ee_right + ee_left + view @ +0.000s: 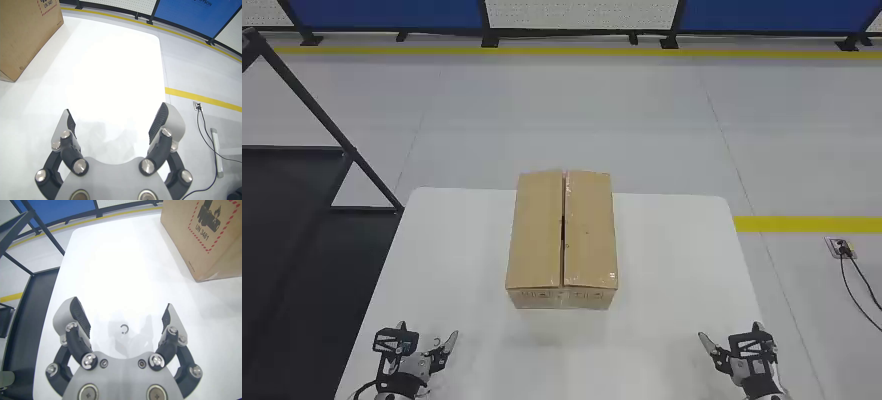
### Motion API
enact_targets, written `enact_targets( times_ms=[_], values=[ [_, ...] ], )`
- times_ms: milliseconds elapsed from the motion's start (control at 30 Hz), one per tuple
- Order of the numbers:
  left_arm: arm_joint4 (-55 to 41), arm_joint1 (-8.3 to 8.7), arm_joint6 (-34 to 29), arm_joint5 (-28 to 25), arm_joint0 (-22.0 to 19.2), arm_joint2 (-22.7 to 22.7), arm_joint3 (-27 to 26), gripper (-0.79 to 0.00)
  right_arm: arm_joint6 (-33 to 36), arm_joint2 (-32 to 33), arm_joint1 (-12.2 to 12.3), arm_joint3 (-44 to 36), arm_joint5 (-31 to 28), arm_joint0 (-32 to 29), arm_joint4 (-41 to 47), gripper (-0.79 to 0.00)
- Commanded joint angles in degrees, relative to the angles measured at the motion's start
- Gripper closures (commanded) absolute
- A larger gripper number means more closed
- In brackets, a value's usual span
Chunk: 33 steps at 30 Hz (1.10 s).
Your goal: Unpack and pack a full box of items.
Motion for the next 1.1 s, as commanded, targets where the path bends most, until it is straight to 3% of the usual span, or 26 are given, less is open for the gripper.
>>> enact_targets(
  times_ms=[0,333,600,733,1067],
  values=[
    [0.0,0.00,0.0,0.0,0.0,0.0,0.0,-0.785,0.0,0.0,0.0,0.0,0.0,0.0,0.0,-0.784],
    [-4.9,-0.22,2.2,-2.2,-1.4,-0.8,-0.7,-0.785,0.1,-1.9,-0.4,-0.8,0.0,2.5,1.8,-0.785],
    [-9.5,-0.27,2.6,-5.5,-6.0,-2.7,-3.3,-0.785,2.3,-5.7,-1.6,-4.4,5.5,8.8,5.4,-0.785],
    [-10.4,-0.37,1.1,-6.3,-9.6,-1.8,-3.2,-0.785,3.8,-8.4,-2.5,-4.1,11.7,13.4,8.8,-0.785],
    [-10.4,-0.37,1.1,-6.3,-9.6,-1.8,-3.2,-0.785,4.3,-9.0,-2.7,-3.7,12.4,14.5,9.1,-0.785]
  ],
)
